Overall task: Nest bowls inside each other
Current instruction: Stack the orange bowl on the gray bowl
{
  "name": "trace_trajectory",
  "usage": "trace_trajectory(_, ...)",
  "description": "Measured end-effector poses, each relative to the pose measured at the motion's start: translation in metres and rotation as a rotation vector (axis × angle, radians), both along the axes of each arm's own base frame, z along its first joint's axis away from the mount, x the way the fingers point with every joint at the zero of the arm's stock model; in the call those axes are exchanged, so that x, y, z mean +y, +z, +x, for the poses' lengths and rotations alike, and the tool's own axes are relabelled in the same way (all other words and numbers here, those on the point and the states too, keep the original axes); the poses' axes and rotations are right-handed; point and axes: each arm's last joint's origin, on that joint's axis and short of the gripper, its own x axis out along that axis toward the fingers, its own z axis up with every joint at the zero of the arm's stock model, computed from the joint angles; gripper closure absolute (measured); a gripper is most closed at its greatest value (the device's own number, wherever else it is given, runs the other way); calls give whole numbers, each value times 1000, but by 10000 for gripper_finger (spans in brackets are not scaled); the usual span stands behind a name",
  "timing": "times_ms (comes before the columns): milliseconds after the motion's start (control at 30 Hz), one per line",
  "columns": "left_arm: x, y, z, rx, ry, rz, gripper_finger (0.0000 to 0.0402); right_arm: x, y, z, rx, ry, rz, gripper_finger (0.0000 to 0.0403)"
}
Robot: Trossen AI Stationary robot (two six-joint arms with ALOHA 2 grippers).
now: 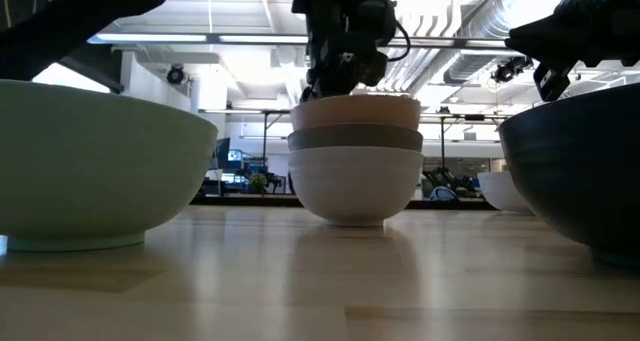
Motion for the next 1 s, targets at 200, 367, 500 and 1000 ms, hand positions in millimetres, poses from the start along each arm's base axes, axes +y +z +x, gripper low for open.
trace_trajectory(200,1,0,0,-3,-5,-6,398,0,-1,0,6,0,-1,359)
trace_trajectory(367,-1,-3,2,2,-14,-13,399,0,-1,0,12,0,-1,359)
trace_trajectory(500,-5,-20,6,55,-31,-41,400,0,-1,0,11,0,0,359)
trace_trajectory(1000,-9,1,10,30,-1,78,302,1,-2,0,17,18,19,359)
